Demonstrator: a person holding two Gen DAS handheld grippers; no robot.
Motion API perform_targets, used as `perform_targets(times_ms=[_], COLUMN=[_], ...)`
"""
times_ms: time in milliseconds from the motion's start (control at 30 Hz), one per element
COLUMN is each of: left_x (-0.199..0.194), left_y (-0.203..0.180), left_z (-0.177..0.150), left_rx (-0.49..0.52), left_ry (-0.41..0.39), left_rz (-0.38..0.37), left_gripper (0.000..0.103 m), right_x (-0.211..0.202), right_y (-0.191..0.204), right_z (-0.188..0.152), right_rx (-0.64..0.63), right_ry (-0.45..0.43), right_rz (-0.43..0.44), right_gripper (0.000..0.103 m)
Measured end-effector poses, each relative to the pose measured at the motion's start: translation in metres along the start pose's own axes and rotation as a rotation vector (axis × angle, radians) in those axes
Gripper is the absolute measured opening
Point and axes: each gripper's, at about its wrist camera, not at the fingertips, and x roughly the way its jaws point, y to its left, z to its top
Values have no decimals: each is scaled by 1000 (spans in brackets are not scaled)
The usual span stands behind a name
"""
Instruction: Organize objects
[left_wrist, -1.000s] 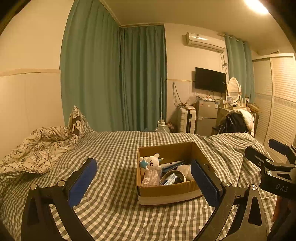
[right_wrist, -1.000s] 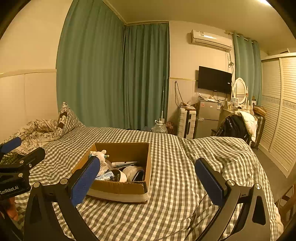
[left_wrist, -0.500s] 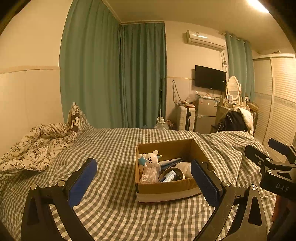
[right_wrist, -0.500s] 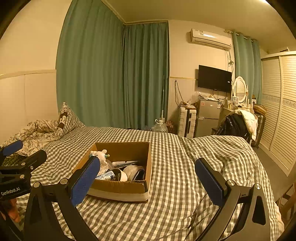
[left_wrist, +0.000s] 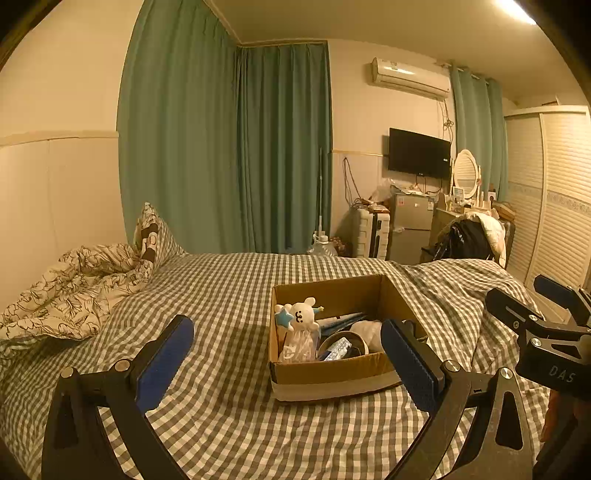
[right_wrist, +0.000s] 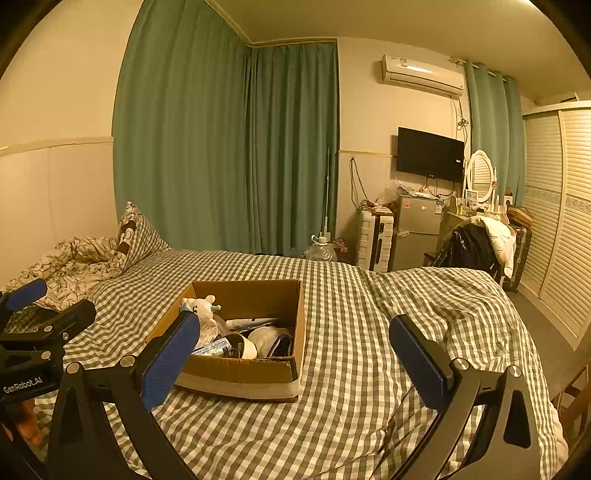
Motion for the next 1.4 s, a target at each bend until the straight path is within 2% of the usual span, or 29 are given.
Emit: perform_targets(times_ms=[1400], left_x=[2], left_y=[3], left_z=[1], left_rx=[-4], left_ry=[11], left_rz=[-5], left_gripper=[103], right_x=[4], right_y=[5], right_z=[-3], right_rx=[-6], right_ry=[12], right_rz=[6], right_gripper=[103])
